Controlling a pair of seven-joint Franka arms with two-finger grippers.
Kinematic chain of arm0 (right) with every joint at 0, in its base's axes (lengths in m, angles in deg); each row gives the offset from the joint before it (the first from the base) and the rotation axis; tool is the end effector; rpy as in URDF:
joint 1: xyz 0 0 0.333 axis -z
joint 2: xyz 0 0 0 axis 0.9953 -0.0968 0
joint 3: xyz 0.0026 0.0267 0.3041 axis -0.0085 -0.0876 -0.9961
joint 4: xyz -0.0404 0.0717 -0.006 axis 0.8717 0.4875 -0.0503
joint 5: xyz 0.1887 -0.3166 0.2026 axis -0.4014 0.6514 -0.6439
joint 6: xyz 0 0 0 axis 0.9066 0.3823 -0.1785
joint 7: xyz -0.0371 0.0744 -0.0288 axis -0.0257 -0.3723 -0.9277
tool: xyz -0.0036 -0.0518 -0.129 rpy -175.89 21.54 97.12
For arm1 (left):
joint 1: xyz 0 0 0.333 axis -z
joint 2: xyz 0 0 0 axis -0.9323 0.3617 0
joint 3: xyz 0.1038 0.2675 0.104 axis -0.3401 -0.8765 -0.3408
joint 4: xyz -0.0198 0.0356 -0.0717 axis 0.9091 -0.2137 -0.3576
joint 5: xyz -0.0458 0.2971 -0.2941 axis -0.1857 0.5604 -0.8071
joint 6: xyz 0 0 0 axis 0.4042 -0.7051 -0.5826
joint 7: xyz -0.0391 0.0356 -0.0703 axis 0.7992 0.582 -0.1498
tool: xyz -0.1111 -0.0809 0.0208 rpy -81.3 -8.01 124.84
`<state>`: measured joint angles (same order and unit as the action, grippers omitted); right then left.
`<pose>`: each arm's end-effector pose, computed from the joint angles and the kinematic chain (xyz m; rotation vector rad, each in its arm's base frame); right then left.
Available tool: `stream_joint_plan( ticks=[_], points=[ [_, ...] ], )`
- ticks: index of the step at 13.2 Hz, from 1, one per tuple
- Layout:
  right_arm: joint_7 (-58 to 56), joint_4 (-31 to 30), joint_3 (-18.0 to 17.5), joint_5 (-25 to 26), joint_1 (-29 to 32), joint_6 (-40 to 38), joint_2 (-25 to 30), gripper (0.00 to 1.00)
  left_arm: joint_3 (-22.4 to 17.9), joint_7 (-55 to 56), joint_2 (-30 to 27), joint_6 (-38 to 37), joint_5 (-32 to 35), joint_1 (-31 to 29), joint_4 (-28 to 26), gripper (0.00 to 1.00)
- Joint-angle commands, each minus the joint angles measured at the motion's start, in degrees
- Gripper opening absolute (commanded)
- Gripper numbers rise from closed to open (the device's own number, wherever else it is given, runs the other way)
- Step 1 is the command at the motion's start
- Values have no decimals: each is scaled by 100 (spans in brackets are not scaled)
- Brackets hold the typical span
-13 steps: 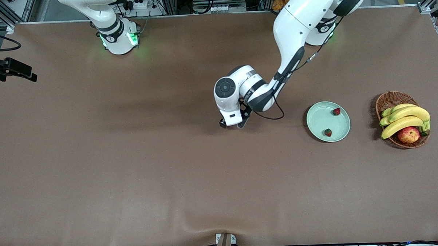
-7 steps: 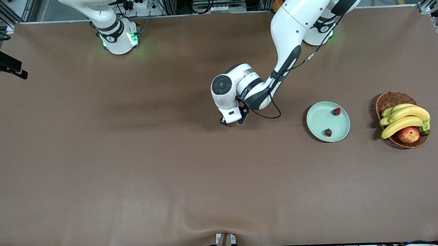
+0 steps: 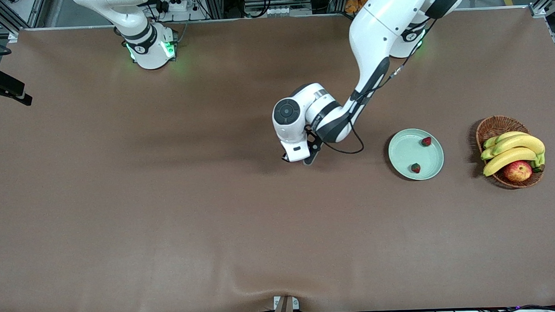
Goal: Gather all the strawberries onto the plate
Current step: 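Carry the last strawberry to the plate and release it with the left gripper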
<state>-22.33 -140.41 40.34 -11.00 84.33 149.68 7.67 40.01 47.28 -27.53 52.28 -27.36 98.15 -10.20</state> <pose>0.5487 -0.0491 0.6252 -3.1104 0.0308 0.0696 0.4955 -0.4847 0.1430 -2.6741 -1.4205 0.0230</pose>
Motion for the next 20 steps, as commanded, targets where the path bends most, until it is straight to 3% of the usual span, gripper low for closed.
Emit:
stream_joint_plan(
  ticks=[1,7,8,12,16,19,20],
  points=[
    [-79,132,-37,13,73,-41,-60,100,71,-773,-395,-544,48,-367,-80,0],
    [-61,132,-37,13,64,-41,-60,100,71,-2934,-843,-1818,39,-1492,-185,0],
    [-53,132,-37,13,64,-41,-60,100,71,-3373,-983,-1829,48,-1763,-412,0],
    [-61,132,-37,13,64,-41,-60,100,80,-4921,-1608,-1654,118,-2836,-1361,0],
    [-61,132,-37,13,73,-41,-60,100,80,-6336,-1829,-1163,197,-3724,-1916,0],
    [-61,124,-37,13,73,-41,-60,100,89,-6409,-1837,-695,189,-3805,-2198,0],
    [-61,132,-37,13,82,-41,-60,100,89,-6497,-1846,-704,189,-3805,-2189,22]
  ],
)
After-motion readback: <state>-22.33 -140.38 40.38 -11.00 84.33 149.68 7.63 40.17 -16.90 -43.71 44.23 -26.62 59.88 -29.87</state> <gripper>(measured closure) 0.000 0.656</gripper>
